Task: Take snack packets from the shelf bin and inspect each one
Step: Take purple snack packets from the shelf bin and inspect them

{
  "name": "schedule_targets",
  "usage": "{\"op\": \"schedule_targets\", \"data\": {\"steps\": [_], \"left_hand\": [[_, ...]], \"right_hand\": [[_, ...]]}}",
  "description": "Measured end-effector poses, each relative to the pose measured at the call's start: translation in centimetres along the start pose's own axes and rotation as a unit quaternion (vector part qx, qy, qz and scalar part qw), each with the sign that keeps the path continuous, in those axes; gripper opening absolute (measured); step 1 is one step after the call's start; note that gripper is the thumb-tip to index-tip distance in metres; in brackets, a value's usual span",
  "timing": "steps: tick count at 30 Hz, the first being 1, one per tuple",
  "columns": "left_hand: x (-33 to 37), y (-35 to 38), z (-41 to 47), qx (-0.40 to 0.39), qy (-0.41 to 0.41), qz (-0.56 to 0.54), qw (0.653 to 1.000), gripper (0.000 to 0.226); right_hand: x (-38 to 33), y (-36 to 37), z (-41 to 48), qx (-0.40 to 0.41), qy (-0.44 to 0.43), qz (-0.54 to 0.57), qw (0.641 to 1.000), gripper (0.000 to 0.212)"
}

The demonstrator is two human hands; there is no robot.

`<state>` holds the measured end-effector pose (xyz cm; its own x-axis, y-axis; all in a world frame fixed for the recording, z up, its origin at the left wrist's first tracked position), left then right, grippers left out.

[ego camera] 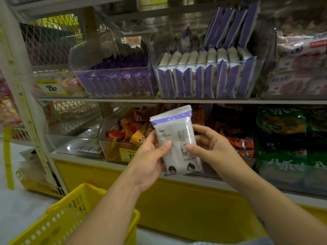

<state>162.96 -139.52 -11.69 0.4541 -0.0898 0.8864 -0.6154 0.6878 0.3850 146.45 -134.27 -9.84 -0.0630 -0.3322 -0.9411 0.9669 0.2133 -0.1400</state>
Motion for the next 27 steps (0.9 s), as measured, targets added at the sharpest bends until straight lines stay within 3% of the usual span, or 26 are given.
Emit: {"op": "schedule_targets", "data": {"steps": [4, 11, 20, 27], "left_hand": [[1.0, -1.2, 0.0, 0.002, 0.036, -0.085, 0.996, 0.054], [1.4, -2.3, -0.3, 0.024, 0.048, -0.144, 0.988, 0.047], [0.9, -2.1, -0.1, 0.075, 0.026, -0.132, 0.988, 0.045], [0.7, -2.1, -0.1, 0.123, 0.028, -0.147, 0.981, 0.047]], "right_hand": [[0.1, -0.4, -0.4, -0.040, 0.033, -0.006, 0.999, 0.040], [0.4, -0.4, -0.3, 0.002, 0.017, 0.022, 1.000, 0.024], [-0.1, 0.2, -0.3, 0.005, 0.023, 0.134, 0.991, 0.044], [0.4, 1.3, -0.4, 0.042, 0.016, 0.066, 0.997, 0.034]]}}
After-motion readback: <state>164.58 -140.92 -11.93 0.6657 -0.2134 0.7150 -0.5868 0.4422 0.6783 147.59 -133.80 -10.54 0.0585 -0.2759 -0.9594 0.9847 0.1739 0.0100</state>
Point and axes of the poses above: each hand's wrist, its own z-axis towards the middle knuckle, its own y-axis out of the palm, x = y × z, the point moved 2 cm from there along z, towards the middle knuckle, and after that the axes turned 12 degrees about -x, right-handed, at the moved point
